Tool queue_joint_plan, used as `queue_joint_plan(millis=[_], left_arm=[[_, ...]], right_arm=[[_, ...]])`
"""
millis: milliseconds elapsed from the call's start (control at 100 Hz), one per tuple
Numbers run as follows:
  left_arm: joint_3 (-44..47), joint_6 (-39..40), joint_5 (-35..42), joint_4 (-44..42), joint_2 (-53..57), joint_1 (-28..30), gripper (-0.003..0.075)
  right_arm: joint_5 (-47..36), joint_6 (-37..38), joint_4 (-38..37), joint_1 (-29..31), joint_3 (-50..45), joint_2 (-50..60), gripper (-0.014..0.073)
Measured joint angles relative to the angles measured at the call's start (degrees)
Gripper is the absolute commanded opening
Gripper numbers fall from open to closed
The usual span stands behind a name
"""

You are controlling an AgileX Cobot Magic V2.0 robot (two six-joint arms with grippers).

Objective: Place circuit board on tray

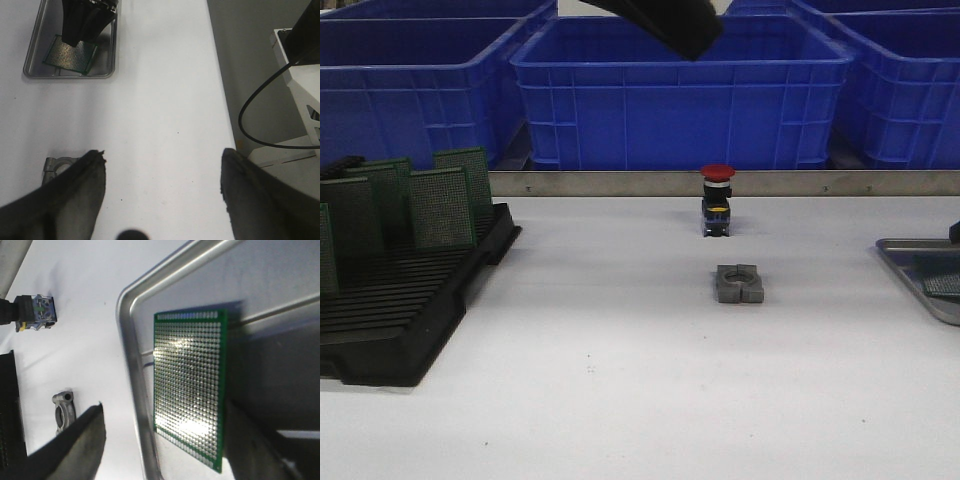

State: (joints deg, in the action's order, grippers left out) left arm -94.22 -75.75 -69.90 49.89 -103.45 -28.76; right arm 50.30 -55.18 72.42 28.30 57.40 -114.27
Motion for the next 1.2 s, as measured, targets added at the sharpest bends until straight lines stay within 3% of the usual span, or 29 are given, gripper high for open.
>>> queue_joint_plan(millis=[790,1200], left_arm=[[-0.44,0.00,-0.27,-0.26,0.00,0.58,0.0463],[-7.88,3.59,-0.63,-16.31,0.00,12.71,0.0463]], right_arm=[[-4.39,0.00,-3.16,0.00,0.00,4.72,0.0523],[-4.39,0.00,-3.16,0.00,0.00,4.72,0.0519]])
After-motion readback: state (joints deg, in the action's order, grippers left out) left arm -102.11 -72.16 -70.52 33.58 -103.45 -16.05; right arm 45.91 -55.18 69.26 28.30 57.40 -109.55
